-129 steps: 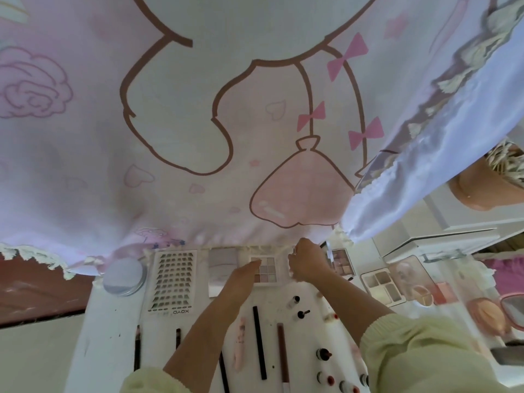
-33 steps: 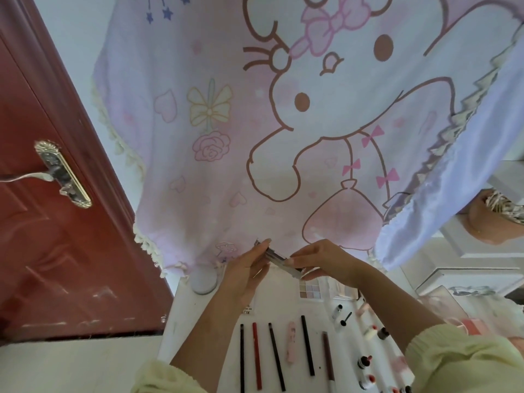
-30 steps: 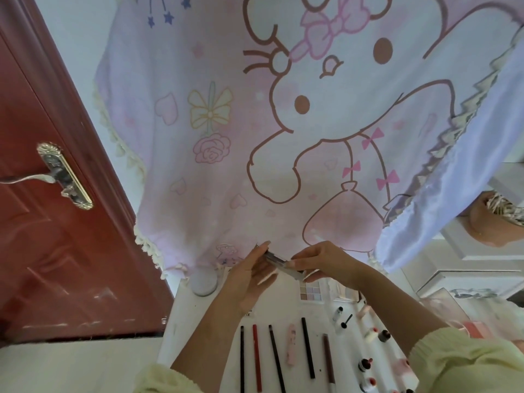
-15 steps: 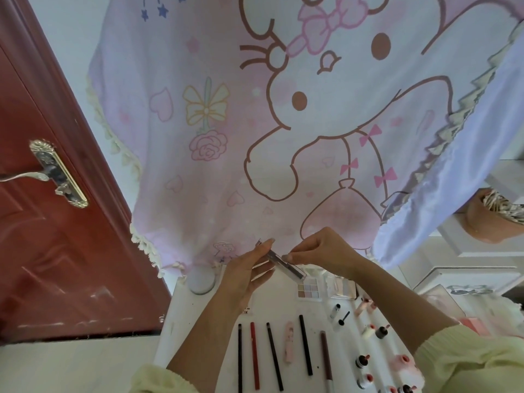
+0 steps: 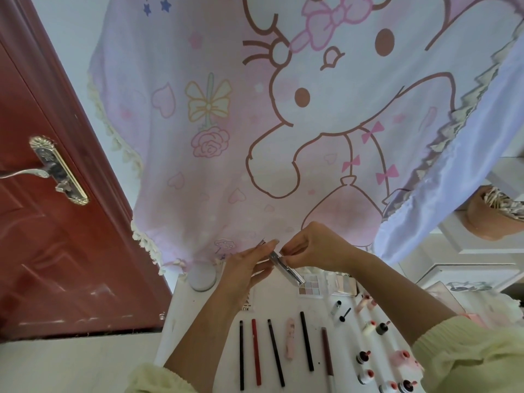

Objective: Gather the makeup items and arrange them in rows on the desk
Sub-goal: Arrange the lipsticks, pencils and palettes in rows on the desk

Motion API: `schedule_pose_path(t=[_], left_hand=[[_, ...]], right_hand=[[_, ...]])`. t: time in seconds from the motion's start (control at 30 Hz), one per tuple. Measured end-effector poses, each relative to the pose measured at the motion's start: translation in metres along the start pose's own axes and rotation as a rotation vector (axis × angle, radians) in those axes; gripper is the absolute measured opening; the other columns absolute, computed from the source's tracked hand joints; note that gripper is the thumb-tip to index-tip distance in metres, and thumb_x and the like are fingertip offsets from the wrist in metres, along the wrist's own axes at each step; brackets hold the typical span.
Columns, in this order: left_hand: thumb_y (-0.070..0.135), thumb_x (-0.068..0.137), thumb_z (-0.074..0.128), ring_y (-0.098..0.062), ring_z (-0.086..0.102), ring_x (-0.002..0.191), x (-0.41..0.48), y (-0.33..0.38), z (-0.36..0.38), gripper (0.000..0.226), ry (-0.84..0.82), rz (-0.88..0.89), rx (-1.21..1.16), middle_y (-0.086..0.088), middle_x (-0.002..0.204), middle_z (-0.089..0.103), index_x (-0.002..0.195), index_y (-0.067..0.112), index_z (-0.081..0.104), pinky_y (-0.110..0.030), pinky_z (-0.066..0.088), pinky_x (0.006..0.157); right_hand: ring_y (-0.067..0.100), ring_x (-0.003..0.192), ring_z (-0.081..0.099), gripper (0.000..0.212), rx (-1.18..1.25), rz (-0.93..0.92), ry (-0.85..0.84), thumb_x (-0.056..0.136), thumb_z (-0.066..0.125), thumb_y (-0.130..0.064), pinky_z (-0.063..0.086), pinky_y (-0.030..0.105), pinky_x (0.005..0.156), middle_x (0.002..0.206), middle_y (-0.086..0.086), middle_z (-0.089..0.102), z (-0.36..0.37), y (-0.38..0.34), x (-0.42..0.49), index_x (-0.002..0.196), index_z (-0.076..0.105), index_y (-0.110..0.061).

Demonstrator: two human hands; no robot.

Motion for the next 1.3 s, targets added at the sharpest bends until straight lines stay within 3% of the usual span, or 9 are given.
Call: schedule_pose_path(t=[0.1, 0.27, 0.47, 0.57, 0.7, 0.83, 1.03, 1.17, 1.3], left_hand=[[0.046, 0.063, 0.078, -0.025, 0.068, 0.102, -0.002, 0.001, 0.002, 0.050, -0.019, 0.013, 0.033, -0.008, 0.103, 0.073, 0.100, 0.013, 0.076, -0.034, 0.052, 0.095], [0.046, 0.062, 0.077, -0.027, 0.067, 0.104, -0.003, 0.001, -0.001, 0.055, -0.033, 0.028, 0.054, -0.008, 0.103, 0.074, 0.103, 0.009, 0.074, -0.035, 0.051, 0.097], [0.044, 0.060, 0.077, -0.024, 0.069, 0.099, -0.004, 0.000, -0.002, 0.050, -0.039, 0.025, 0.022, -0.008, 0.100, 0.074, 0.098, 0.011, 0.076, -0.036, 0.051, 0.097], [0.044, 0.060, 0.076, -0.026, 0.068, 0.103, -0.004, 0.001, -0.002, 0.051, -0.049, 0.036, 0.023, -0.008, 0.103, 0.074, 0.101, 0.013, 0.076, -0.035, 0.051, 0.097], [0.042, 0.063, 0.074, -0.024, 0.068, 0.104, -0.004, 0.002, -0.002, 0.048, -0.067, 0.047, 0.037, -0.007, 0.104, 0.074, 0.102, 0.013, 0.075, -0.033, 0.050, 0.096], [0.044, 0.062, 0.075, -0.023, 0.068, 0.104, -0.003, 0.000, -0.003, 0.050, -0.057, 0.056, 0.046, -0.008, 0.104, 0.074, 0.101, 0.013, 0.075, -0.031, 0.051, 0.093], [0.042, 0.063, 0.076, -0.025, 0.068, 0.104, -0.002, 0.000, -0.004, 0.048, -0.042, 0.068, 0.025, -0.011, 0.104, 0.073, 0.099, 0.010, 0.075, -0.038, 0.049, 0.099], [0.035, 0.070, 0.073, -0.027, 0.065, 0.109, -0.001, -0.001, -0.007, 0.045, -0.065, 0.082, -0.070, -0.014, 0.110, 0.071, 0.109, 0.012, 0.072, -0.043, 0.044, 0.106], [0.038, 0.056, 0.091, -0.025, 0.061, 0.115, 0.001, 0.001, -0.013, 0.069, -0.195, 0.106, -0.236, -0.012, 0.121, 0.066, 0.118, 0.016, 0.069, -0.037, 0.048, 0.101]], right_hand=[[0.010, 0.046, 0.039, 0.012, -0.008, 0.002, -0.028, 0.078, 0.070, -0.015, 0.039, 0.026, 0.056, 0.055, 0.011, 0.060, 0.005, -0.001, 0.002, 0.068, 0.076, -0.012], [0.011, 0.043, 0.033, 0.034, 0.014, 0.005, -0.009, 0.073, 0.068, -0.009, 0.035, 0.029, 0.054, 0.042, -0.005, 0.045, 0.012, -0.003, 0.002, 0.045, 0.061, -0.027], [0.012, 0.043, 0.036, 0.023, 0.003, -0.010, 0.014, 0.071, 0.069, -0.011, 0.037, 0.029, 0.052, 0.045, 0.000, 0.052, 0.013, -0.006, 0.001, 0.056, 0.070, -0.029], [0.009, 0.042, 0.035, 0.034, 0.006, -0.023, 0.025, 0.070, 0.069, -0.010, 0.037, 0.026, 0.051, 0.043, -0.007, 0.050, 0.012, -0.008, 0.001, 0.051, 0.066, -0.037], [0.013, 0.044, 0.038, 0.008, 0.011, -0.020, 0.038, 0.068, 0.069, -0.011, 0.038, 0.029, 0.051, 0.050, 0.009, 0.057, 0.015, -0.005, -0.002, 0.064, 0.074, -0.014], [0.012, 0.043, 0.036, 0.016, 0.024, -0.033, 0.063, 0.069, 0.069, -0.008, 0.037, 0.028, 0.050, 0.044, -0.003, 0.050, 0.016, -0.005, -0.005, 0.057, 0.069, -0.019], [0.014, 0.044, 0.037, 0.007, -0.012, -0.062, 0.113, 0.068, 0.068, -0.009, 0.038, 0.028, 0.050, 0.053, 0.015, 0.056, 0.016, -0.004, -0.008, 0.069, 0.073, -0.005], [0.028, 0.063, 0.067, 0.025, -0.018, -0.080, 0.142, 0.069, 0.069, -0.023, 0.060, 0.040, 0.071, 0.075, 0.002, 0.074, 0.014, -0.005, -0.010, 0.091, 0.079, -0.018], [0.003, 0.082, 0.069, 0.028, -0.088, -0.076, 0.083, 0.073, 0.071, -0.035, 0.055, 0.029, 0.089, 0.084, -0.012, 0.075, 0.005, -0.009, -0.016, 0.097, 0.078, -0.024]])
Point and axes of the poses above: each hand's wrist, its own x-axis towards the middle knuckle, its own z-axis out of the palm, y = z × x, the point moved 4 cm from there along x, towards the middle knuckle
